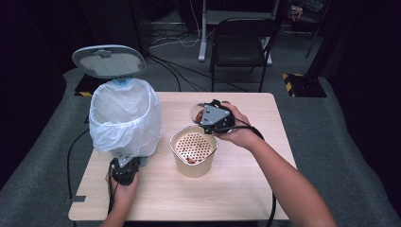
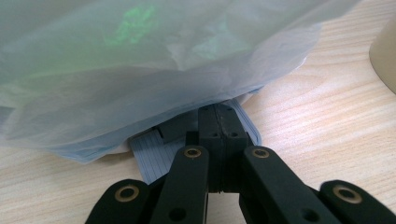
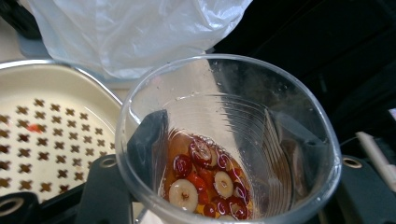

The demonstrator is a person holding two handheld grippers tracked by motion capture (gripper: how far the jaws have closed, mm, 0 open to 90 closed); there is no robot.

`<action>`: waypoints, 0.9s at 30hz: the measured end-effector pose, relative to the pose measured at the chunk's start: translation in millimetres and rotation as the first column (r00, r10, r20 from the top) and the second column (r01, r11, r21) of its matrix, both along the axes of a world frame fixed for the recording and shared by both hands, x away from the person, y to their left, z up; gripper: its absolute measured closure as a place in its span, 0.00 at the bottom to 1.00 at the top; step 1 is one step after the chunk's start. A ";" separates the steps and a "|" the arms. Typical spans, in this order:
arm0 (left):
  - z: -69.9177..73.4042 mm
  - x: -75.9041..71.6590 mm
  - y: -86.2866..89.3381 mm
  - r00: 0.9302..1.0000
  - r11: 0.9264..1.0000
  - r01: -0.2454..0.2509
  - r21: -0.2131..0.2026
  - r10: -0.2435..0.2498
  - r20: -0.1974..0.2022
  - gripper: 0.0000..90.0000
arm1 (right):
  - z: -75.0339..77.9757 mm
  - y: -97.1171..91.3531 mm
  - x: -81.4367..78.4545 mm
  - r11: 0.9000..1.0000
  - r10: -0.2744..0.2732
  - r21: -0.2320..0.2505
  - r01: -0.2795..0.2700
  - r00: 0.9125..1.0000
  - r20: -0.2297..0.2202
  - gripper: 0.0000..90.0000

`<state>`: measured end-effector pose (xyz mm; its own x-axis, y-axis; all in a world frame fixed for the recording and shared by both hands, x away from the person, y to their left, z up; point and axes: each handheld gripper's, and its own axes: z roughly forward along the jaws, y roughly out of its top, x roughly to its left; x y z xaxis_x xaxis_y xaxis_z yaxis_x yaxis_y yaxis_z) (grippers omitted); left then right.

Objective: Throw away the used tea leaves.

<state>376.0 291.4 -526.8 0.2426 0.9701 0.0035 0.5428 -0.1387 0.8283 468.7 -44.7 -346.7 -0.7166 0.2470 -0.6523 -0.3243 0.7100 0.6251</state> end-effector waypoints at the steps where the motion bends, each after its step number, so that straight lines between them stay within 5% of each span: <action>1: 0.0 0.0 0.0 1.000 1.000 0.000 0.000 0.000 0.000 1.00 | 0.0 0.0 0.0 1.000 0.000 0.000 0.000 1.000 0.000 0.45; 5: -0.2 0.0 -0.2 1.000 1.000 -0.001 0.001 0.001 0.002 1.00 | -6.6 3.2 -8.2 0.998 -0.002 -0.055 0.008 0.994 0.110 0.46; 10: -1.0 0.7 -1.9 1.000 1.000 -0.011 -0.023 0.011 0.017 1.00 | -16.9 7.7 -17.6 0.988 -0.002 -0.147 0.039 0.969 0.248 0.48; 12: -0.7 0.3 -1.4 1.000 1.000 -0.005 -0.018 0.005 0.011 1.00 | -21.1 9.9 -21.2 0.979 0.025 -0.200 0.044 0.943 0.332 0.48; 14: -0.5 0.3 -1.2 1.000 1.000 -0.004 -0.015 0.004 0.011 1.00 | -24.2 11.8 -23.0 0.973 0.029 -0.223 0.057 0.931 0.363 0.48; 18: -0.2 0.1 -0.3 1.000 1.000 -0.002 -0.002 0.002 0.004 1.00 | -31.2 15.1 -26.0 0.957 0.049 -0.277 0.086 0.893 0.448 0.48; 19: 0.0 0.2 0.0 1.000 1.000 0.000 0.001 0.000 0.002 1.00 | -36.4 17.3 -28.8 0.938 0.082 -0.330 0.106 0.856 0.510 0.48; 20: 0.0 0.2 0.0 1.000 1.000 0.000 0.001 0.000 0.002 1.00 | -36.4 17.3 -28.8 0.938 0.082 -0.330 0.106 0.856 0.510 0.48; 22: 0.1 0.1 0.1 1.000 1.000 0.000 0.000 0.000 0.000 1.00 | -44.5 19.7 -31.0 0.909 0.135 -0.401 0.113 0.830 0.542 0.49; 23: 0.1 0.1 0.1 1.000 1.000 0.000 0.000 0.000 0.000 1.00 | -44.5 19.7 -31.0 0.909 0.135 -0.401 0.113 0.830 0.542 0.49; 24: 0.2 0.1 0.3 1.000 1.000 0.001 0.000 -0.001 -0.001 1.00 | -51.5 20.9 -32.6 0.878 0.179 -0.458 0.137 0.794 0.581 0.49; 26: 0.2 0.1 0.2 1.000 1.000 0.001 0.001 -0.001 -0.001 1.00 | -59.1 21.4 -34.8 0.858 0.200 -0.486 0.166 0.765 0.613 0.49; 27: 0.2 0.1 0.2 1.000 1.000 0.001 0.001 -0.001 -0.001 1.00 | -59.1 21.4 -34.8 0.858 0.200 -0.486 0.166 0.765 0.613 0.49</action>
